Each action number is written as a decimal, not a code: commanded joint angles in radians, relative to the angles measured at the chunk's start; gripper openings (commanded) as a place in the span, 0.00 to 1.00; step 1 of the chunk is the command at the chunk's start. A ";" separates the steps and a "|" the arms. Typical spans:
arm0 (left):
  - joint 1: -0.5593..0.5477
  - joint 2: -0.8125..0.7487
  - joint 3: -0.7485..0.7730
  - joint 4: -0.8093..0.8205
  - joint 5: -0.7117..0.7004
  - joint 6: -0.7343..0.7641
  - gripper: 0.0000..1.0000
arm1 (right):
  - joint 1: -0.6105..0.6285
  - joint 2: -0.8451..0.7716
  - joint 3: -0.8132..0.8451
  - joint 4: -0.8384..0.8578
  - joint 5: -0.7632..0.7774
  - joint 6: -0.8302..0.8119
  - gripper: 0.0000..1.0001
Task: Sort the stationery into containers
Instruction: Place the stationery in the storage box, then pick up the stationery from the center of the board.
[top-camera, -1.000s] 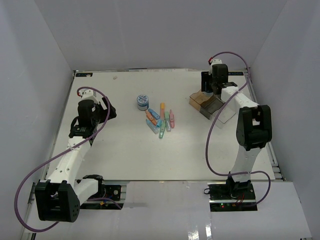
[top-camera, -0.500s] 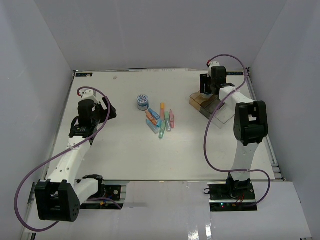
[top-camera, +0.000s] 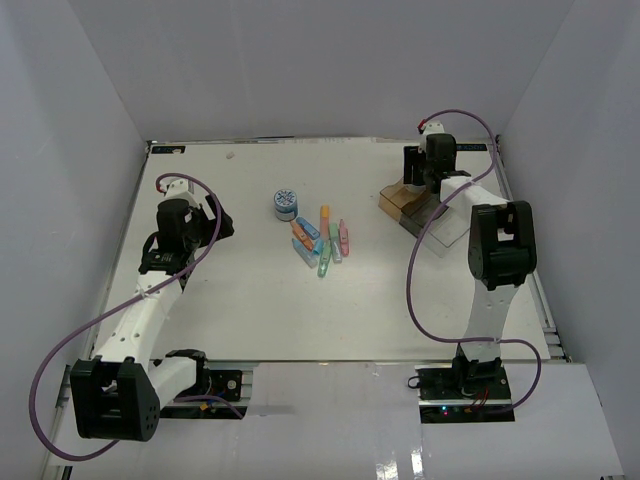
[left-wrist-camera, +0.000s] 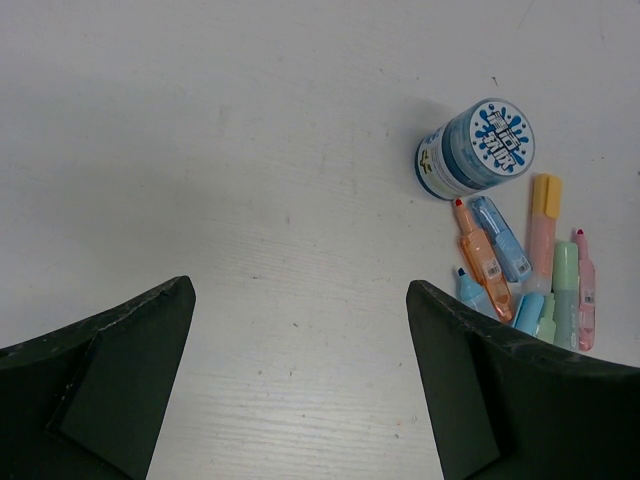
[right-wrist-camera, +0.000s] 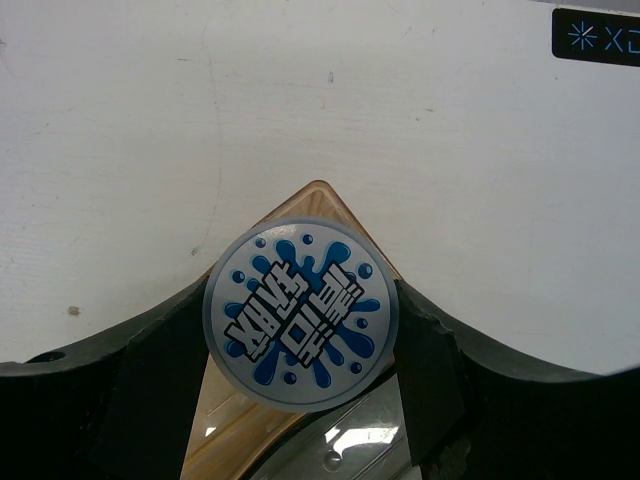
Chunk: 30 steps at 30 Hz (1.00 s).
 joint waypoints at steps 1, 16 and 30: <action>0.006 -0.001 0.019 0.003 0.018 0.006 0.98 | -0.004 0.009 0.004 0.106 0.014 0.001 0.64; 0.007 0.002 0.019 0.003 0.027 0.005 0.98 | 0.037 -0.117 -0.030 0.057 -0.095 -0.063 1.00; 0.012 -0.003 0.016 0.004 0.027 0.009 0.98 | 0.460 0.007 0.203 -0.118 -0.384 -0.215 0.90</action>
